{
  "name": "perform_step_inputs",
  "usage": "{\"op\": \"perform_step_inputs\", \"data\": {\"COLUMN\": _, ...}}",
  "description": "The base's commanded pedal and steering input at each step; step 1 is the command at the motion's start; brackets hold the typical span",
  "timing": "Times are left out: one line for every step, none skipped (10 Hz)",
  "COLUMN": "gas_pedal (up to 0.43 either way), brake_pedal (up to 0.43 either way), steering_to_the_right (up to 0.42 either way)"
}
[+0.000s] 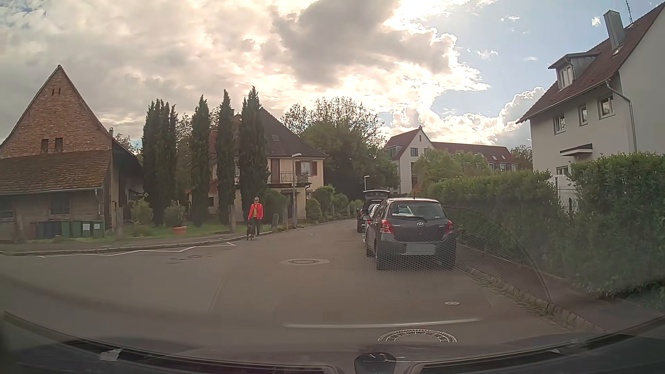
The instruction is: Follow the waypoints while adhering to traffic rules and regulations
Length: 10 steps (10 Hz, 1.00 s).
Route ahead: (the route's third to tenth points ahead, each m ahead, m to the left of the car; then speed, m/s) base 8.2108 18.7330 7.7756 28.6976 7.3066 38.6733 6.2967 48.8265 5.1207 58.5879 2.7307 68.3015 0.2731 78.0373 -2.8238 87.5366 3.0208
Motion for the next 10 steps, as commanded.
{"op": "perform_step_inputs", "data": {"gas_pedal": 0.000, "brake_pedal": 0.195, "steering_to_the_right": 0.121}}
{"op": "perform_step_inputs", "data": {"gas_pedal": 0.000, "brake_pedal": 0.189, "steering_to_the_right": 0.112}}
{"op": "perform_step_inputs", "data": {"gas_pedal": 0.000, "brake_pedal": 0.189, "steering_to_the_right": 0.097}}
{"op": "perform_step_inputs", "data": {"gas_pedal": 0.000, "brake_pedal": 0.189, "steering_to_the_right": 0.080}}
{"op": "perform_step_inputs", "data": {"gas_pedal": 0.000, "brake_pedal": 0.189, "steering_to_the_right": 0.060}}
{"op": "perform_step_inputs", "data": {"gas_pedal": 0.000, "brake_pedal": 0.189, "steering_to_the_right": 0.038}}
{"op": "perform_step_inputs", "data": {"gas_pedal": 0.000, "brake_pedal": 0.189, "steering_to_the_right": 0.020}}
{"op": "perform_step_inputs", "data": {"gas_pedal": 0.000, "brake_pedal": 0.183, "steering_to_the_right": -0.008}}
{"op": "perform_step_inputs", "data": {"gas_pedal": 0.000, "brake_pedal": 0.183, "steering_to_the_right": -0.041}}
{"op": "perform_step_inputs", "data": {"gas_pedal": 0.000, "brake_pedal": 0.195, "steering_to_the_right": -0.073}}
